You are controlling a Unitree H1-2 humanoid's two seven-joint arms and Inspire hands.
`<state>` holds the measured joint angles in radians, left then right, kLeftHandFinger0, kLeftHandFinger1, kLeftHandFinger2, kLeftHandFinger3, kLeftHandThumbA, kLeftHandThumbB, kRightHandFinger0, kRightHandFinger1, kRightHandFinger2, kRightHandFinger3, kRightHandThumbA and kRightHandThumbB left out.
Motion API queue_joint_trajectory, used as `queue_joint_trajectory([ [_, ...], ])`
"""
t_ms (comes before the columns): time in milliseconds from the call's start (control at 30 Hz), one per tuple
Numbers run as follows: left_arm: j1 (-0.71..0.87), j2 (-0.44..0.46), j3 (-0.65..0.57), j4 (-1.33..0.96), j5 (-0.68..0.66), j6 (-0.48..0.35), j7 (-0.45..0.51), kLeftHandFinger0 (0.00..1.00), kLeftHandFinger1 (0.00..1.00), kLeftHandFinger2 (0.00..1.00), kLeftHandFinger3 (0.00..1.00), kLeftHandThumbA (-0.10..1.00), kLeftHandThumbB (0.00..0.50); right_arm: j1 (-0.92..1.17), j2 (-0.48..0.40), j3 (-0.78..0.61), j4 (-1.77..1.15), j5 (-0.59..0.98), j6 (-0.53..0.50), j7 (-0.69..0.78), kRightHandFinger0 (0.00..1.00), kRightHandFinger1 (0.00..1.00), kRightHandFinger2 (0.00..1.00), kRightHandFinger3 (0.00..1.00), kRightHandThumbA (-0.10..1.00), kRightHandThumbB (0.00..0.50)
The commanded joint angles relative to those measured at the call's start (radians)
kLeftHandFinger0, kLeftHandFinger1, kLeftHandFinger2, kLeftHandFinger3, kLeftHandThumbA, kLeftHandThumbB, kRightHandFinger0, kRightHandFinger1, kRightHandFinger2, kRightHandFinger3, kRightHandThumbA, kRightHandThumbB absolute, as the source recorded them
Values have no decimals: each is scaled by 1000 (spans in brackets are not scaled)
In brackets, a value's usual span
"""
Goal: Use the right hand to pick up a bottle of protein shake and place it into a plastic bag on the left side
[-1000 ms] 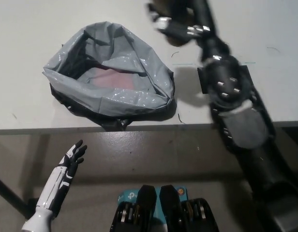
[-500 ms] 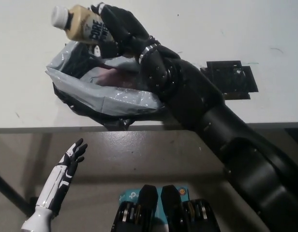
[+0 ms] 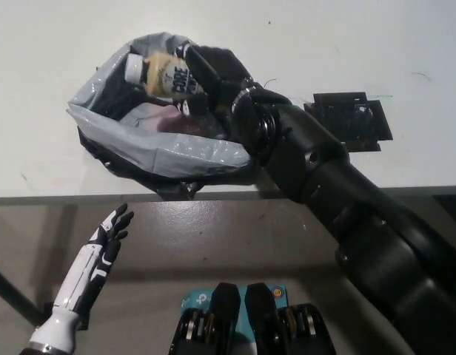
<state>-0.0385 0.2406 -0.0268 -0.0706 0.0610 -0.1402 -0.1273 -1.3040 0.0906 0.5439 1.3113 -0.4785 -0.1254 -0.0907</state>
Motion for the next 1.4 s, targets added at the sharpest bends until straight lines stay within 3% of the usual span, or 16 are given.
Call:
queue_joint_trajectory([
  [0,-49,19,-11,-25,7,17,-27,1000,1000,1000,1000,1000,345,-67,-21,-79,-13,110,65,381,1000,1000,1000,1000,883,500],
  [200,-76,14,-34,-7,-1,24,-42,1000,1000,1000,1000,1000,346,-21,-38,-154,-73,193,42,480,1000,1000,1000,1000,887,500],
  [500,-78,11,-36,0,-51,29,-65,1000,1000,1000,1000,1000,337,-20,-24,-270,-165,270,103,548,1000,1000,1000,1000,940,500],
  [567,-74,9,-34,4,-62,24,-67,1000,1000,1000,1000,1000,316,-9,-39,-326,-300,327,162,570,1000,1000,1000,1000,1000,500],
  [767,-61,4,-29,0,-47,20,-58,1000,1000,1000,1000,1000,329,-1,-48,-583,-701,617,276,575,1000,1000,1000,1000,956,500],
  [800,-59,4,-25,1,-54,14,-57,1000,1000,1000,1000,1000,320,5,-53,-631,-843,669,336,548,1000,1000,1000,1000,969,500],
  [1067,-45,5,-11,-7,-32,8,-34,1000,1000,1000,1000,1000,333,213,-183,-726,-1483,748,429,495,1000,1000,1000,1000,1000,498],
  [1200,-56,2,-2,1,-61,17,-39,1000,1000,1000,1000,1000,325,506,-267,-747,-1786,691,321,478,1000,1000,1000,1000,1000,478],
  [1367,-63,6,1,20,-80,6,-51,1000,1000,1000,1000,1000,319,853,-294,-780,-1974,728,217,462,1000,1000,1000,1000,1000,500],
])
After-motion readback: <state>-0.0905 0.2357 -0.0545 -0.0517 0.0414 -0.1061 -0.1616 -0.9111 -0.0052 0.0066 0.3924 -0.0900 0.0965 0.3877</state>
